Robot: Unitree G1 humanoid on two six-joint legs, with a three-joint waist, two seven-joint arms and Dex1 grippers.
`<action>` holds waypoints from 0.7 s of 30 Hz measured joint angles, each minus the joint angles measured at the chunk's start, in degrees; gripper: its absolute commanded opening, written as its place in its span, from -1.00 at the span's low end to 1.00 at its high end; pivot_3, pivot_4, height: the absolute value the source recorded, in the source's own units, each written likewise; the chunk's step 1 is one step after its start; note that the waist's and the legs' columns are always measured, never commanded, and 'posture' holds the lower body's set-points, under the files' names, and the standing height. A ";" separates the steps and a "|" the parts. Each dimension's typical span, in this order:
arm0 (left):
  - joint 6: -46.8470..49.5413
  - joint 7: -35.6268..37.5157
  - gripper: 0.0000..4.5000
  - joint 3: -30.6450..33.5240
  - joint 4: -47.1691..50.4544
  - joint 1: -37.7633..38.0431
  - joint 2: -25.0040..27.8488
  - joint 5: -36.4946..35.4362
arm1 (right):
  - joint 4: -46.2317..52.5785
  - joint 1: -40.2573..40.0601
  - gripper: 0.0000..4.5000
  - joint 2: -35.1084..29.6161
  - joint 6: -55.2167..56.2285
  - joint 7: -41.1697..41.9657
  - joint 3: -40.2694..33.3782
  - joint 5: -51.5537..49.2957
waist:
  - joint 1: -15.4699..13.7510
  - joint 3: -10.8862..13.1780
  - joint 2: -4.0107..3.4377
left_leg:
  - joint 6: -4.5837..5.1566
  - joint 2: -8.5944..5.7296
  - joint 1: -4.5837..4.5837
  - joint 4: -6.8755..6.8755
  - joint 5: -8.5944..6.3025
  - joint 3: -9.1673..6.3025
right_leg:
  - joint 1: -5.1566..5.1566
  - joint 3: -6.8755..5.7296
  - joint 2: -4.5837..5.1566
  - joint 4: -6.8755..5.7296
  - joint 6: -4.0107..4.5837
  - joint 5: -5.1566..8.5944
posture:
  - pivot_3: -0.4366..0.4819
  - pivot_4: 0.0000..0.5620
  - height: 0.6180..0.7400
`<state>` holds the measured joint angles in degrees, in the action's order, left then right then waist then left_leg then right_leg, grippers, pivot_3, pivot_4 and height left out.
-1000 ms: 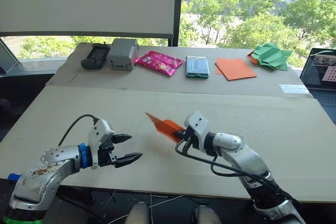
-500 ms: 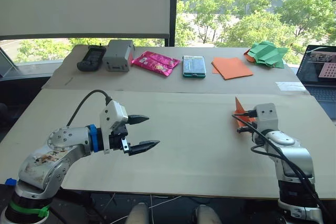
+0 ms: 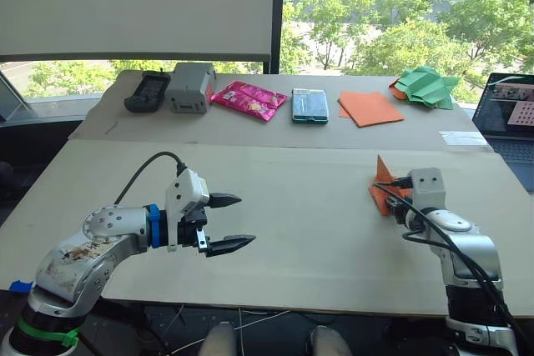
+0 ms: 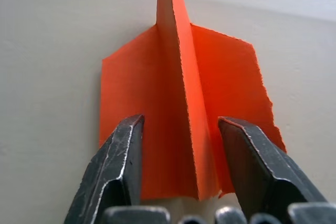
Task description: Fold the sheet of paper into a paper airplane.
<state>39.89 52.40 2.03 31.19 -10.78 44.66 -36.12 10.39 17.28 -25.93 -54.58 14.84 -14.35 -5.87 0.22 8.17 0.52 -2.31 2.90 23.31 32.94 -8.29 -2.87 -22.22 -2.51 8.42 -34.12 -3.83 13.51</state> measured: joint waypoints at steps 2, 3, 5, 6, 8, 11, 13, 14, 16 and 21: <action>0.01 -0.20 1.00 0.50 -0.31 0.27 0.23 -0.01 | 3.55 0.00 0.95 -0.21 -0.01 1.26 -1.33 -1.88 | -0.09 0.00 0.00 | 0.00 0.00 -0.01 0.00 0.00 0.00 | 0.00 0.00 0.00 0.00 0.00 0.00 | -0.05 -0.47 0.38; 0.01 -0.56 1.00 1.34 -0.50 0.73 0.29 0.00 | 6.35 0.00 0.99 -0.31 0.02 2.46 -2.23 -3.49 | -0.06 0.01 -0.02 | 0.00 0.00 0.00 -0.01 0.00 0.00 | -0.01 0.00 0.00 0.01 0.00 0.00 | -0.05 -0.47 0.38; -0.01 -1.78 1.00 2.98 -1.04 1.92 0.32 0.15 | 11.12 -0.01 0.99 -0.53 0.40 5.04 -3.04 -6.75 | 0.07 0.01 -0.03 | -0.02 0.02 -0.03 -0.02 -0.02 -0.01 | 0.00 0.00 0.00 0.01 0.00 0.00 | -0.05 -0.47 0.38; -0.08 -2.66 1.00 3.90 -2.01 2.61 0.15 0.34 | 14.00 -0.21 0.99 -0.50 1.01 6.82 -3.18 -9.00 | 0.14 0.00 -0.03 | -0.07 0.02 -0.05 -0.03 -0.05 -0.02 | 0.00 0.00 0.00 0.01 0.00 0.00 | -0.05 -0.47 0.38; -0.96 -4.70 1.00 5.69 -4.11 3.82 -1.12 1.34 | 17.97 -1.39 0.99 -0.32 2.38 9.95 -2.26 -11.91 | 0.09 0.00 -0.03 | -0.41 0.03 -0.06 -0.06 -0.26 -0.03 | 0.00 -0.01 0.00 0.03 0.00 0.01 | -0.05 -0.47 0.38; -4.33 -8.53 1.00 7.47 -8.46 6.42 -4.30 4.57 | 21.07 -6.58 0.99 -0.36 6.23 14.41 4.25 -13.52 | 0.03 -0.01 0.00 | -0.44 0.02 -0.04 -0.04 -0.28 -0.01 | 0.02 -0.01 0.01 0.07 0.01 0.01 | -0.05 -0.47 0.38; -5.63 -10.32 1.00 8.21 -10.99 7.53 -6.19 5.74 | 20.89 -9.68 0.99 -0.40 8.82 15.92 9.17 -13.08 | -0.17 0.01 0.02 | -0.44 0.02 0.05 -0.01 -0.28 -0.01 | -0.03 -0.01 0.01 0.09 0.01 0.01 | -0.05 -0.47 0.38; -6.79 -10.84 1.00 8.31 -11.94 8.08 -6.66 6.47 | 20.35 -10.48 0.99 -0.53 10.69 16.23 11.12 -12.16 | -0.22 0.01 0.03 | -0.44 0.02 0.06 0.00 -0.28 0.00 | -0.04 -0.01 0.01 0.11 0.01 0.01 | -0.05 -0.47 0.38; -9.27 -11.69 1.00 8.76 -13.69 9.52 -7.39 7.87 | 18.52 -11.93 0.99 -0.73 14.76 16.33 14.07 -9.82 | -0.31 0.01 0.04 | -0.46 0.01 0.03 0.00 -0.29 0.01 | -0.03 0.00 0.02 0.13 0.01 0.01 | -0.05 -0.47 0.38; -12.76 -13.43 1.00 10.64 -16.37 11.70 -9.15 9.17 | 11.81 -13.59 0.99 -0.72 22.18 15.93 16.03 -6.01 | -0.59 0.01 0.04 | -0.47 0.02 0.04 -0.01 -0.29 0.01 | -0.07 -0.01 0.02 0.11 0.01 0.01 | -0.05 -0.47 0.38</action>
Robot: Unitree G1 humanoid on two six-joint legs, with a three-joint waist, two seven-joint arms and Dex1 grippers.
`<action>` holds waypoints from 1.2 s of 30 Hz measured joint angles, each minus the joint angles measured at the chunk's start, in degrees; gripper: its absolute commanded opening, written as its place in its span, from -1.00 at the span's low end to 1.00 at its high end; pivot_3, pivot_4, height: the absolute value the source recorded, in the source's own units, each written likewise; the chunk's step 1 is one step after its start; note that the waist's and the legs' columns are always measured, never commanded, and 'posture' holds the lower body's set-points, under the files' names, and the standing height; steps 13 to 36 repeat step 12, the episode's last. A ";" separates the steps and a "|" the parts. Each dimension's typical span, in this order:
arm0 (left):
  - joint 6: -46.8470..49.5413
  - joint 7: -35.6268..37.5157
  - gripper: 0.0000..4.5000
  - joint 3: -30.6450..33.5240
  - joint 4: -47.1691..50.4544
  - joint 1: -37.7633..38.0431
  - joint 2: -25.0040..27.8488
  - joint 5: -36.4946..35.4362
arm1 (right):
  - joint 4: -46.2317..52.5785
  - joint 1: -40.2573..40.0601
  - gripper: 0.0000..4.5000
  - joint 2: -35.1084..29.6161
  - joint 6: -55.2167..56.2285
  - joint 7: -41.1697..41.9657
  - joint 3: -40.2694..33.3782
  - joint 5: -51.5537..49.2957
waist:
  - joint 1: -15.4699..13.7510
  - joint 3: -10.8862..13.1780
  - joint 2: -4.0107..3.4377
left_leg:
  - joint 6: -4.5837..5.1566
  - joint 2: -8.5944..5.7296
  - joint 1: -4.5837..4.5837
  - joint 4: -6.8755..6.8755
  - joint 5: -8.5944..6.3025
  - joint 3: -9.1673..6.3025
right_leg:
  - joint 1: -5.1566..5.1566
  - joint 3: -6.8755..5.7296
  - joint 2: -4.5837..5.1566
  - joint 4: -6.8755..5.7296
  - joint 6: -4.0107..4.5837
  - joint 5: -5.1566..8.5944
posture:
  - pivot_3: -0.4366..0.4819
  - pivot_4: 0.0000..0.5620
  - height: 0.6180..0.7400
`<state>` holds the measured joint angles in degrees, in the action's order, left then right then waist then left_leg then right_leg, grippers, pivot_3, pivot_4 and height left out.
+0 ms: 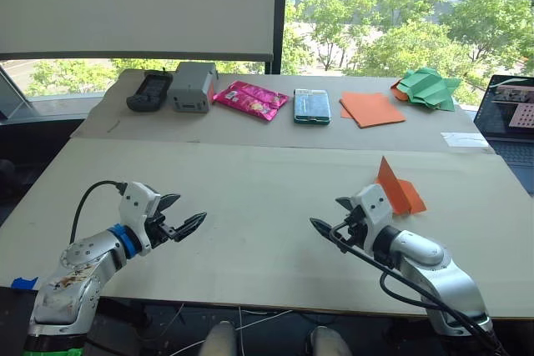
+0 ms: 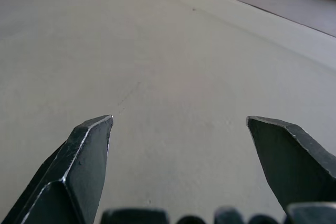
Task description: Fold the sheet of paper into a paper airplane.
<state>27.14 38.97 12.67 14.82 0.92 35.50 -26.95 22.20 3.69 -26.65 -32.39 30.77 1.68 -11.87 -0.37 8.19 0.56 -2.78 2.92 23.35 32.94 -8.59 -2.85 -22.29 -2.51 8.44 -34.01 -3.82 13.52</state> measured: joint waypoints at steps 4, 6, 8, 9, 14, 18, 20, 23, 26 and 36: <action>-0.82 -0.09 1.00 0.18 0.45 0.04 -0.33 -0.20 | -1.35 0.35 0.99 0.00 2.43 0.02 -0.02 0.47 | -0.28 0.00 0.00 | 0.00 0.00 -0.01 0.00 0.00 0.00 | 0.01 0.00 0.00 -0.01 0.00 0.00 | -0.05 -0.47 0.38; -0.83 -0.09 1.00 0.38 0.67 0.14 -0.44 -0.25 | -1.42 0.40 0.99 0.00 2.71 0.15 -0.02 0.46 | -0.30 0.00 0.00 | 0.00 0.00 -0.02 0.00 0.00 0.00 | 0.02 0.00 0.00 -0.01 0.00 0.00 | -0.05 -0.47 0.38; -0.83 -0.07 1.00 0.67 0.70 0.24 -0.52 -0.27 | -1.46 0.40 0.99 0.01 3.22 0.20 -0.02 0.47 | -0.29 0.00 0.00 | 0.00 0.00 -0.02 0.00 0.00 0.00 | 0.02 0.00 0.00 -0.01 0.00 0.00 | -0.05 -0.47 0.38; -0.83 -0.06 1.00 0.86 0.71 0.31 -0.56 -0.27 | -1.46 0.40 0.99 0.01 3.27 0.18 -0.01 0.47 | -0.29 0.00 0.00 | 0.00 0.00 -0.03 -0.01 0.00 0.00 | 0.02 0.00 0.00 -0.02 0.00 0.00 | -0.05 -0.47 0.38; -0.83 -0.02 1.00 1.02 0.71 0.56 -0.59 -0.28 | -1.47 0.39 0.99 0.05 3.34 0.08 0.00 0.51 | -0.30 0.00 0.00 | 0.00 0.00 -0.03 0.00 0.00 0.00 | 0.02 0.00 0.00 -0.01 0.00 0.00 | -0.05 -0.47 0.38; -0.83 -0.02 1.00 1.02 0.71 0.56 -0.59 -0.28 | -1.47 0.39 0.99 0.05 3.34 0.08 0.00 0.51 | -0.30 0.00 0.00 | 0.00 0.00 -0.03 0.00 0.00 0.00 | 0.02 0.00 0.00 -0.01 0.00 0.00 | -0.05 -0.47 0.38; -0.83 -0.02 1.00 1.02 0.71 0.56 -0.59 -0.28 | -1.47 0.39 0.99 0.05 3.34 0.08 0.00 0.51 | -0.30 0.00 0.00 | 0.00 0.00 -0.03 0.00 0.00 0.00 | 0.02 0.00 0.00 -0.01 0.00 0.00 | -0.05 -0.47 0.38; -0.83 -0.02 1.00 1.02 0.71 0.56 -0.59 -0.28 | -1.47 0.39 0.99 0.05 3.34 0.08 0.00 0.51 | -0.30 0.00 0.00 | 0.00 0.00 -0.03 0.00 0.00 0.00 | 0.02 0.00 0.00 -0.01 0.00 0.00 | -0.05 -0.47 0.38; -0.83 -0.02 1.00 1.02 0.71 0.56 -0.59 -0.28 | -1.47 0.39 0.99 0.05 3.34 0.08 0.00 0.51 | -0.30 0.00 0.00 | 0.00 0.00 -0.03 0.00 0.00 0.00 | 0.02 0.00 0.00 -0.01 0.00 0.00 | -0.05 -0.47 0.38; -0.83 -0.02 1.00 1.02 0.71 0.56 -0.59 -0.28 | -1.47 0.39 0.99 0.05 3.34 0.08 0.00 0.51 | -0.30 0.00 0.00 | 0.00 0.00 -0.03 0.00 0.00 0.00 | 0.02 0.00 0.00 -0.01 0.00 0.00 | -0.05 -0.47 0.38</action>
